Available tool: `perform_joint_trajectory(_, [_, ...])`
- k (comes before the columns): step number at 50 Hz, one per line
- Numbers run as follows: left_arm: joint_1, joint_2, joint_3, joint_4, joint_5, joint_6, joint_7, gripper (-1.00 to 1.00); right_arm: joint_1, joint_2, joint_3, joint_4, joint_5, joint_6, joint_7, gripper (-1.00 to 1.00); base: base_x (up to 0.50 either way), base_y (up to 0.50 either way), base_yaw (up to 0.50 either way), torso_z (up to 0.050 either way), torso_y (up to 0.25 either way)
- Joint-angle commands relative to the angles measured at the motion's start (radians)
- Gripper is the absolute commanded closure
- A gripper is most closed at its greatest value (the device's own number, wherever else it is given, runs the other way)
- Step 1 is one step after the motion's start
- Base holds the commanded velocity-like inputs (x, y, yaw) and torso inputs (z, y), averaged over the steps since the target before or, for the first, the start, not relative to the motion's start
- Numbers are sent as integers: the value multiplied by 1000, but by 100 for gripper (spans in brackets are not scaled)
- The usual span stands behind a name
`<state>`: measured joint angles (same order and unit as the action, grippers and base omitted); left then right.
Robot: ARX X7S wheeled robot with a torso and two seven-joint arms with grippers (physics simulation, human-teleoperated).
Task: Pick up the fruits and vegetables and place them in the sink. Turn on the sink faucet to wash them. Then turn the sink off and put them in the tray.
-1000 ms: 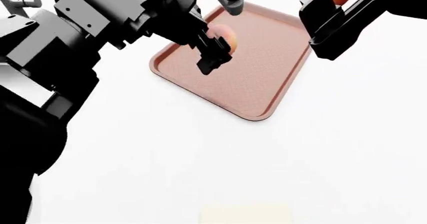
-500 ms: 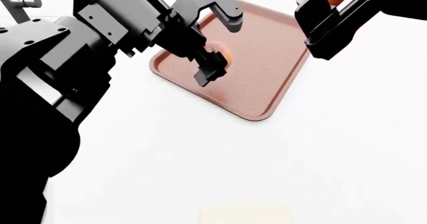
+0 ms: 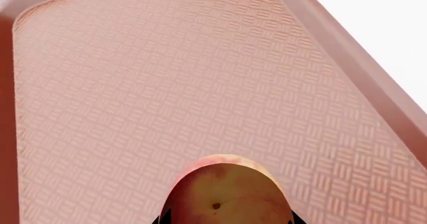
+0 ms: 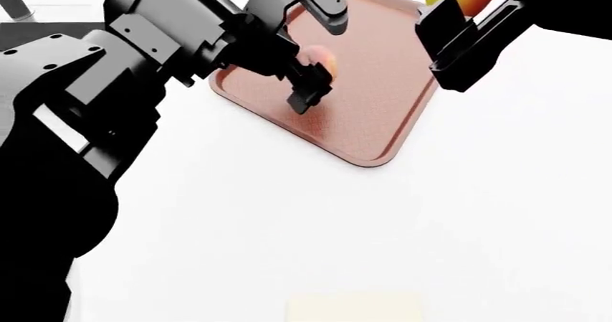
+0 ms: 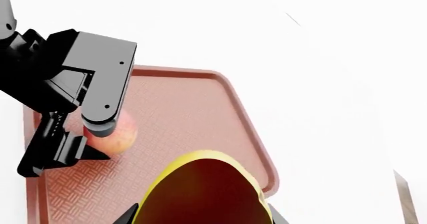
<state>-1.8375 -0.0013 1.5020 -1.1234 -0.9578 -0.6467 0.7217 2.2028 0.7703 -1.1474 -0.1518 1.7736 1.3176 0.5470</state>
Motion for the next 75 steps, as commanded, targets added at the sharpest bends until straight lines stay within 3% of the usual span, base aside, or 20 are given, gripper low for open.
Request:
perform_joint_trajectory(1, [-7, 1, -3, -6, -39, 23, -30, 100, -9, 3, 7, -8, -13, 1, -4, 100, 0, 0, 0, 0, 0])
perform_joint_trajectory(5, [-17, 1, -6, -12, -54, 26, -29, 100, -13, 6, 8, -10, -15, 0, -5, 100, 0, 0, 0, 0, 0])
perform_joint_trajectory(6, [-20, 1, -6, -12, -58, 27, -28, -100, -14, 6, 8, -11, -14, -1, -3, 100, 0, 0, 0, 0, 0])
perform_joint_trajectory(24, [-68, 1, -11, -46, -85, 29, 37, -100, -21, -2, 6, -1, -34, 4, -19, 100, -1, 0, 0, 0, 29])
perform_joint_trajectory(35, [-112, 1, -27, -119, -87, 36, 83, -100, -46, -72, -59, 128, -175, 19, -146, 100, 0, 0, 0, 0, 197])
perform_joint_trajectory(38, [-121, -6, -36, -120, -92, 44, 87, -100, -59, -113, -102, 200, -268, 1, -231, 100, 0, 0, 0, 0, 0])
perform_joint_trajectory(46, [-137, -129, -96, 97, -170, -34, -7, -100, -74, -279, -254, 479, -509, -85, -496, 100, 0, 0, 0, 0, 0])
perform_joint_trajectory(51, [-138, -162, -117, 147, -194, -47, -25, -100, -96, -400, -331, 683, -626, -182, -644, 100, 0, 0, 0, 0, 0])
perform_joint_trajectory(55, [-131, -177, -132, 178, -212, -53, -40, -100, -137, -468, -344, 806, -649, -218, -687, 100, 0, 0, 0, 0, 0])
perform_joint_trajectory(66, [-127, -187, -140, 199, -218, -59, -51, -100, -151, -492, -355, 851, -667, -239, -717, 100, 0, 0, 0, 0, 0])
perform_joint_trajectory(73, [-123, -202, -140, 242, -217, -57, -63, -100, -232, -767, -483, 1456, -869, -516, -1065, 100, 0, 0, 0, 0, 0])
perform_joint_trajectory(75, [-120, -205, -142, 248, -220, -57, -62, -100, -242, -767, -454, 1460, -904, -511, -1067, 100, 0, 0, 0, 0, 0])
